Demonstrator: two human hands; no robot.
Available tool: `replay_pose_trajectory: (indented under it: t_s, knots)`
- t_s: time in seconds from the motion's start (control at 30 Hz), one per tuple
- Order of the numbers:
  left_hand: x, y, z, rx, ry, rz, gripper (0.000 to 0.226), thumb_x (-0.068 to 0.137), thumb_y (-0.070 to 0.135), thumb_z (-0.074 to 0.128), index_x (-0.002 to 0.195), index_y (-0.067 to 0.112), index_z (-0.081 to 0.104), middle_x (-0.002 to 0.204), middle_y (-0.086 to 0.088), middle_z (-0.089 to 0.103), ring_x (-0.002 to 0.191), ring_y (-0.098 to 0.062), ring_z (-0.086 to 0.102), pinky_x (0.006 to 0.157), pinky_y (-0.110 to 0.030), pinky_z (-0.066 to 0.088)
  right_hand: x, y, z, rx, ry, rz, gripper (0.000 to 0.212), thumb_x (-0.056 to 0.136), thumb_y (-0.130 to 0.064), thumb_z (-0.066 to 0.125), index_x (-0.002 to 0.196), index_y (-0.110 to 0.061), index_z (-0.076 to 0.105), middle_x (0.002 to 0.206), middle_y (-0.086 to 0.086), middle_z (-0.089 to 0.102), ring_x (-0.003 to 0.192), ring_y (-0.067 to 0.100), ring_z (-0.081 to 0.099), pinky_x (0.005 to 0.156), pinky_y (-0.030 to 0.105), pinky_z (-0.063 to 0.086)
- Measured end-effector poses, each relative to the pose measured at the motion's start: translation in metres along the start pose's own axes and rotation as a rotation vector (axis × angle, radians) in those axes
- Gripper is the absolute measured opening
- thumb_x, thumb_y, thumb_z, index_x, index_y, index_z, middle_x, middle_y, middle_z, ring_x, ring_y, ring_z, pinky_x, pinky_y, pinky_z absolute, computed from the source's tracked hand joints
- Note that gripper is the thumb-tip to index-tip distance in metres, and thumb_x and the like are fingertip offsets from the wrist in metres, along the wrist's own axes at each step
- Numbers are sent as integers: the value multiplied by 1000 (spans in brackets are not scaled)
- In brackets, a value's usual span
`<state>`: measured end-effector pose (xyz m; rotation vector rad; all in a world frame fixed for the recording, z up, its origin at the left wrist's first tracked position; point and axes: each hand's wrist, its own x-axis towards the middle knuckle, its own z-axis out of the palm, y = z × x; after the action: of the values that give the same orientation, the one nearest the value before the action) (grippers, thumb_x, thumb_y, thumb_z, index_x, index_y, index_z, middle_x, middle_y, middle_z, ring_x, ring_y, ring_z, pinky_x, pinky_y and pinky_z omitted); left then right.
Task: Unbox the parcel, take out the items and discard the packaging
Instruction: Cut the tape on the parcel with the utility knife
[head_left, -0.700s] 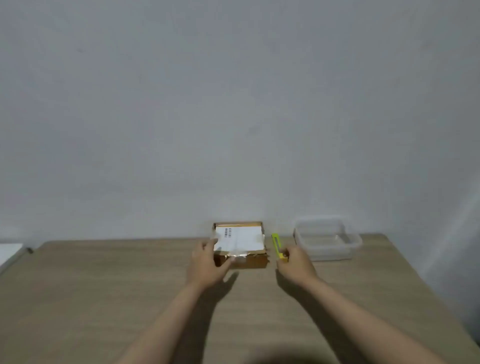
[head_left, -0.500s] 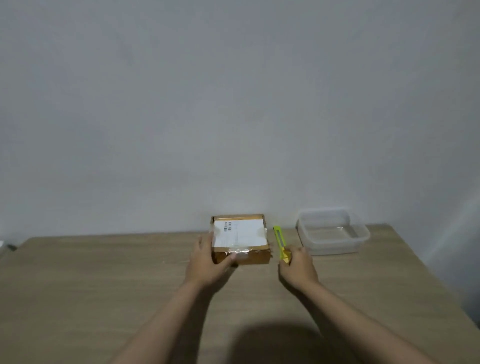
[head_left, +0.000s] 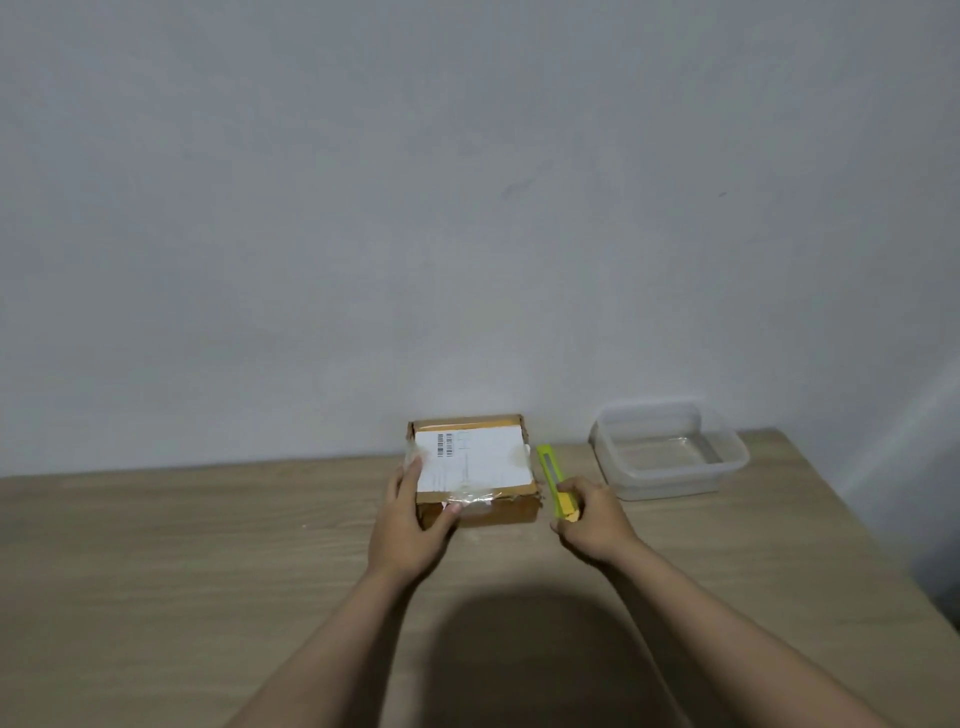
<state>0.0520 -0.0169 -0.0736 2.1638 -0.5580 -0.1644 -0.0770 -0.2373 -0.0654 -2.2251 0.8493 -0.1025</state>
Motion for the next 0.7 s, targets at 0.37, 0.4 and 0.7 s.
replay_pose_trajectory:
  t_s: [0.37,0.4,0.7]
  knots:
    - [3,-2,0,-68,44,7,84,67,57,71,139,28,40,140,1,42,128,-16,43,102,-37,42,-17,-18,-25,464,40,52,40,68,4,78,100,-6,56,64,2,45,52,7,47,44,10,41]
    - [3,-2,0,-85,42,-2,86,64,59,71,139,28,41,139,2,43,127,-15,43,102,-35,42,-19,-22,-27,528,69,24,40,69,7,77,101,-5,56,64,3,45,47,4,49,43,9,41]
    - [0,4,-2,-116,54,-1,86,61,57,73,135,25,44,131,5,47,118,-9,48,92,-23,40,-2,-65,-7,382,-7,-202,43,67,-4,81,103,-15,60,68,-3,45,52,3,46,55,16,40]
